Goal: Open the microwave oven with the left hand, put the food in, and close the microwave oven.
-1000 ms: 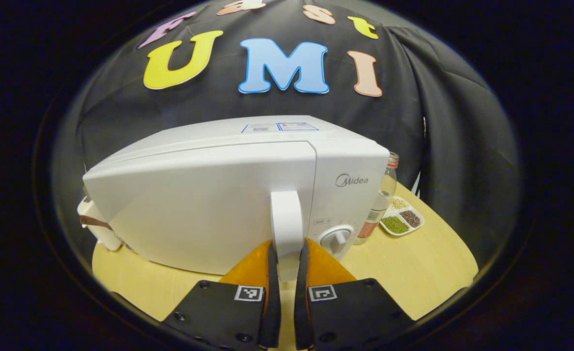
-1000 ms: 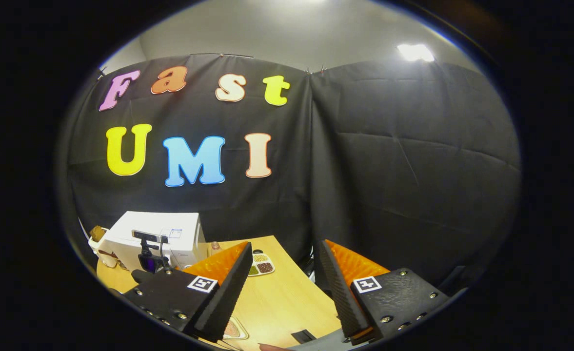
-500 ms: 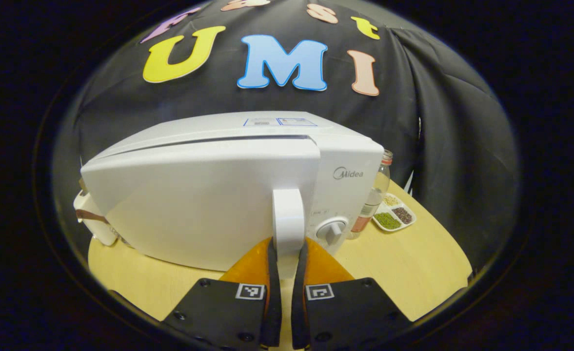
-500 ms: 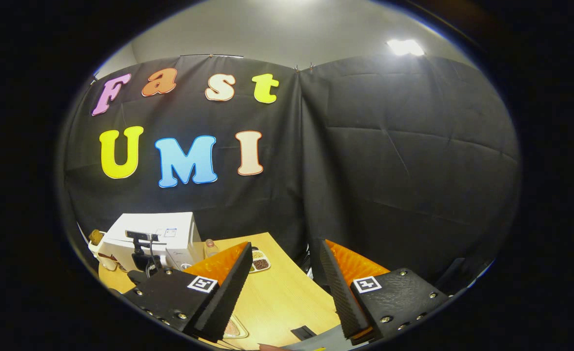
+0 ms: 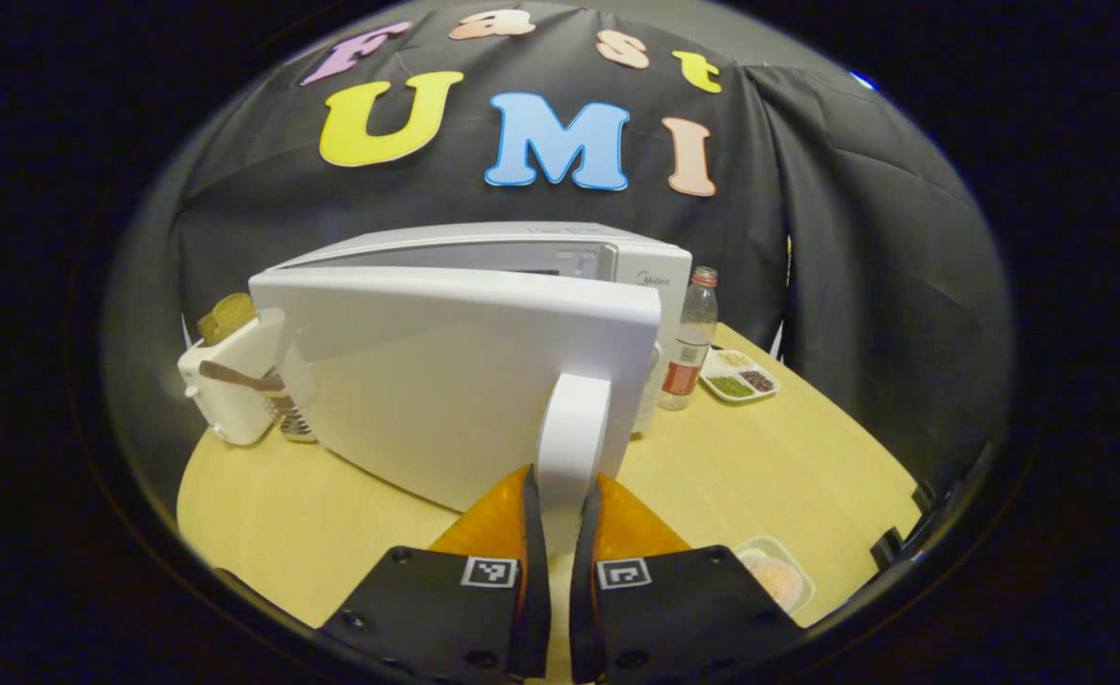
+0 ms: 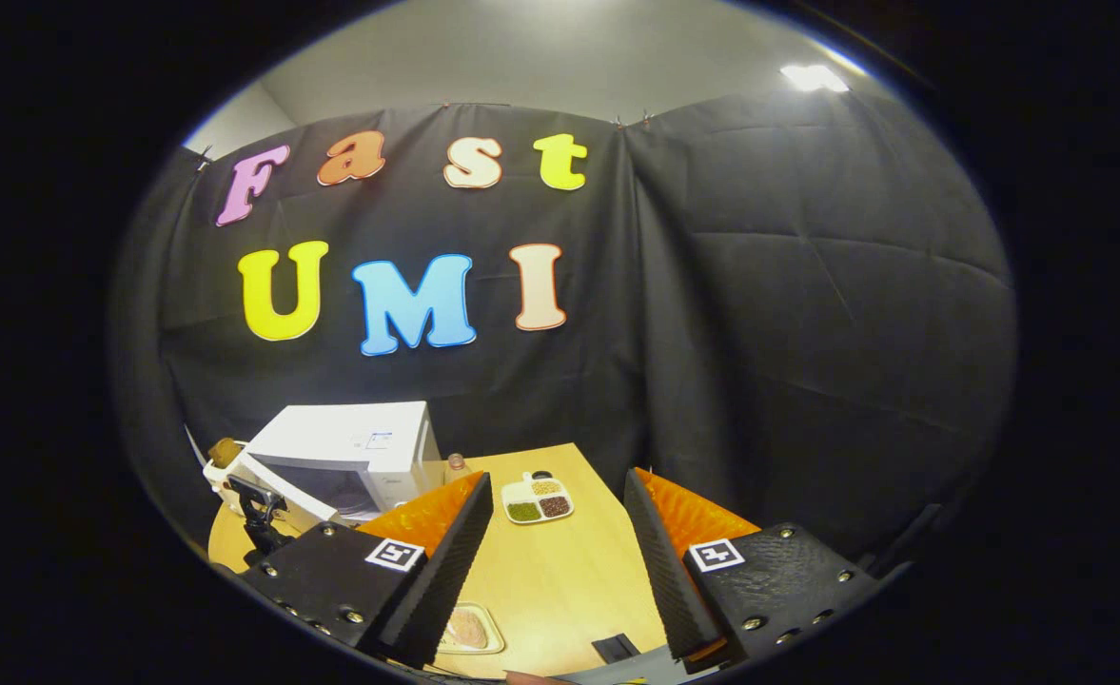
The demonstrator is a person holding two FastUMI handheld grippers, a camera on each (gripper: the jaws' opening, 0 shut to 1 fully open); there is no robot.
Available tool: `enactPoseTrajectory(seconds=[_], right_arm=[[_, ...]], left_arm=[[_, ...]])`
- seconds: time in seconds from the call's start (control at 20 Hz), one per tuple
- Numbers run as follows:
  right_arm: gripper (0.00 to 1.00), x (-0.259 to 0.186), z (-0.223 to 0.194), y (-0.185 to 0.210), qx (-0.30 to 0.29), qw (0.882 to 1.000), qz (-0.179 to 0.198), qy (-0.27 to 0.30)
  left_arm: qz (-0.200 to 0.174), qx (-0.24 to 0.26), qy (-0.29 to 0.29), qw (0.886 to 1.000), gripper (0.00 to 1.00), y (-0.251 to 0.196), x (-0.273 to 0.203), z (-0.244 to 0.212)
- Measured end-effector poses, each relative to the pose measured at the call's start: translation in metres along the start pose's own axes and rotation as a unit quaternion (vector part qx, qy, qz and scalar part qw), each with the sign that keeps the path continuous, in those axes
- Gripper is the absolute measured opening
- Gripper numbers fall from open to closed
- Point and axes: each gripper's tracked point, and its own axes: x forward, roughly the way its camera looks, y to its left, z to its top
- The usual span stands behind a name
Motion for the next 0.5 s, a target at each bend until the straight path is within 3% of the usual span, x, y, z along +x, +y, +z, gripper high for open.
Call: enactPoseTrajectory(seconds=[0.1,0.25,0.5], right_arm=[[0.89,-0.008,-0.002,0.002,-0.005,1.000,0.026,0.000],[0.86,-0.022,-0.021,0.001,-0.003,0.998,0.062,0.013],[0.86,-0.033,-0.059,0.006,0.018,0.992,0.120,0.047]], left_arm=[[0.018,-0.004,0.011,1.000,0.21,0.015,-0.023,-0.016],[0.050,-0.029,0.030,0.998,0.23,0.040,-0.052,-0.036],[0.106,-0.069,0.100,0.987,0.31,0.087,-0.095,-0.087]])
